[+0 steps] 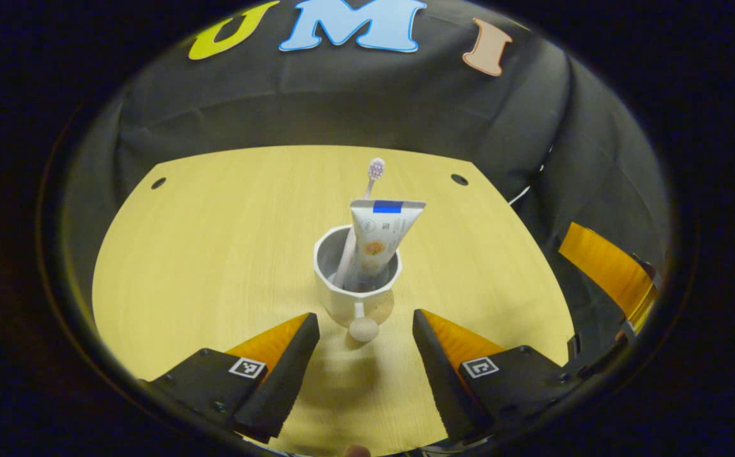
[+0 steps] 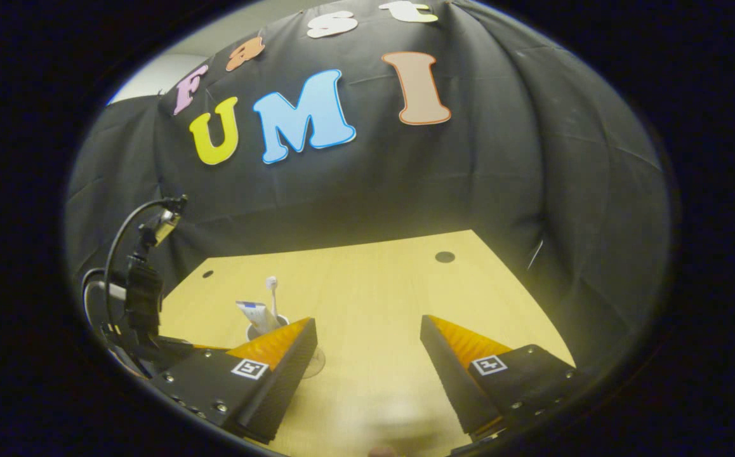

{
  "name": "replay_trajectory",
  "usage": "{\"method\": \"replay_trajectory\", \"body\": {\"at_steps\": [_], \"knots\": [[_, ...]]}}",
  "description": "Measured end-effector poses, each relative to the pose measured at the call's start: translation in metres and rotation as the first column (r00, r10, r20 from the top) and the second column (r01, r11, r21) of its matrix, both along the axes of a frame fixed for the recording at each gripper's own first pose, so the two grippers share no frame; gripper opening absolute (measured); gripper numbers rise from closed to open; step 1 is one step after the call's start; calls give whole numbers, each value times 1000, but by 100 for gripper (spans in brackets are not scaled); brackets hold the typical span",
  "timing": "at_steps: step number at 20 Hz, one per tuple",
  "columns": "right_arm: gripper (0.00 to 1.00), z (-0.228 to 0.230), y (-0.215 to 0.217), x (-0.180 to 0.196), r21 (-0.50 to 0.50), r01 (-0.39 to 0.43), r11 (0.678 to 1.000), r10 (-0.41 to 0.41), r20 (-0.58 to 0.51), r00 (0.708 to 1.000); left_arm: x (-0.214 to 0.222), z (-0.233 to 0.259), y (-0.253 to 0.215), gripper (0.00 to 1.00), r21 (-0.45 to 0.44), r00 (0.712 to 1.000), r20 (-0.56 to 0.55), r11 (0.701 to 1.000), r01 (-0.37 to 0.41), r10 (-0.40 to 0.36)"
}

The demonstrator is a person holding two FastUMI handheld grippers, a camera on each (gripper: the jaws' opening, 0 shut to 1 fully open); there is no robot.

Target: Put the toothbrush and toothpaste on the desktop into the cup, then pick up the cup and place it on the coaster on the desktop.

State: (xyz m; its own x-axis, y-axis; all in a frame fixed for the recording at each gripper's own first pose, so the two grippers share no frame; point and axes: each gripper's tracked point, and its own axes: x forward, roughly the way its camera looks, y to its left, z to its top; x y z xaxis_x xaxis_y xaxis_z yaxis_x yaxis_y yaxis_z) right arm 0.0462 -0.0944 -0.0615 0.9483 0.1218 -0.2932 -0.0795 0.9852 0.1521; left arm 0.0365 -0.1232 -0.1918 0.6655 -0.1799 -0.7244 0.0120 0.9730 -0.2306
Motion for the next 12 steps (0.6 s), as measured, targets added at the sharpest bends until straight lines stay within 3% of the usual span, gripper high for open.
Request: {"method": "replay_trajectory", "body": {"at_steps": [2, 3, 5, 6, 8, 9, 12], "knots": [[100, 8, 4, -4, -8, 12, 1000, -12, 21, 1000, -3, 14, 8, 97, 2, 998, 60, 1000, -3, 3], [100, 11, 6, -5, -17, 18, 1000, -17, 32, 999, -5, 20, 14, 92, 5, 996, 90, 1000, -5, 5], [100, 20, 9, -8, -38, 33, 999, -30, 62, 998, -6, 40, 27, 100, 15, 985, 171, 1000, -14, 11], [100, 25, 11, -10, -46, 41, 998, -37, 78, 996, -6, 52, 33, 97, 21, 976, 217, 1000, -23, 18], [100, 38, 15, -15, -53, 59, 997, -53, 116, 992, -4, 80, 49, 100, 30, 945, 324, 998, -49, 36], [98, 45, 16, -18, -59, 72, 996, -64, 135, 989, -4, 92, 57, 92, 34, 924, 379, 998, -61, 44], [100, 59, 18, -26, -94, 120, 988, -101, 186, 977, -2, 115, 77, 96, 54, 873, 485, 995, -81, 45]]}}
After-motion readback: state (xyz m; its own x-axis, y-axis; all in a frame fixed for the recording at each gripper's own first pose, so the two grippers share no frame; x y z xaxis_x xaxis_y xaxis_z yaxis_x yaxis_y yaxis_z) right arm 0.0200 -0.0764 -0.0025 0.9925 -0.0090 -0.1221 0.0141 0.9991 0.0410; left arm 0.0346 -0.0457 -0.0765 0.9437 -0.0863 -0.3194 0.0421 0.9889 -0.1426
